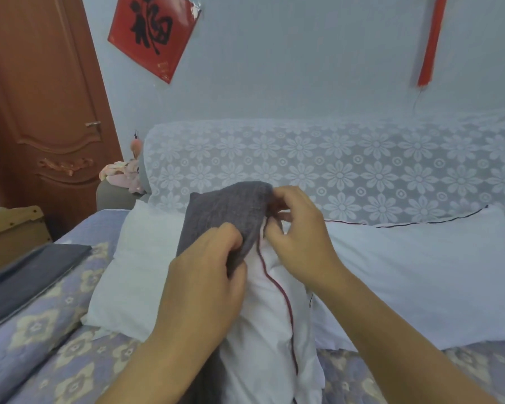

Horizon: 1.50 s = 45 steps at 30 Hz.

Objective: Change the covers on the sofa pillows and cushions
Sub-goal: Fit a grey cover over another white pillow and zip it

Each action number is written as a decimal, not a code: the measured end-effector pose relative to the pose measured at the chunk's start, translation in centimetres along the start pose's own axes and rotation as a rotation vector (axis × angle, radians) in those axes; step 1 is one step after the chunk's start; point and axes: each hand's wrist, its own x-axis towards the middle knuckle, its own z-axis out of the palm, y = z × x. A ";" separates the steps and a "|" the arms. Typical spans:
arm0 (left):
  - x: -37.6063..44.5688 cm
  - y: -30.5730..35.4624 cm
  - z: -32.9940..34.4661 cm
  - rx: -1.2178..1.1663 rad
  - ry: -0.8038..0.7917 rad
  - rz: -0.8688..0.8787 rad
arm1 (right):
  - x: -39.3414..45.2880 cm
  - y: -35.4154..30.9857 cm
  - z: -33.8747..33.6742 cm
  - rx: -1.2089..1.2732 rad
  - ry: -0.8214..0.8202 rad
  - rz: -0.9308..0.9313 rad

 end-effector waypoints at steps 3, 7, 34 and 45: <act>-0.5 0.7 -0.3 -0.001 0.024 0.053 | 0.4 0.6 0.0 -0.102 0.077 -0.089; -0.2 1.3 -0.1 0.016 0.110 0.154 | 0.9 -0.5 -0.2 -0.252 0.098 -0.154; 18.2 3.7 3.4 -0.206 -0.324 -0.117 | 10.7 -8.9 -11.4 -0.292 -0.110 0.507; -1.8 6.7 21.2 -0.144 -0.873 0.258 | -4.4 9.0 -28.7 -0.928 -0.205 1.250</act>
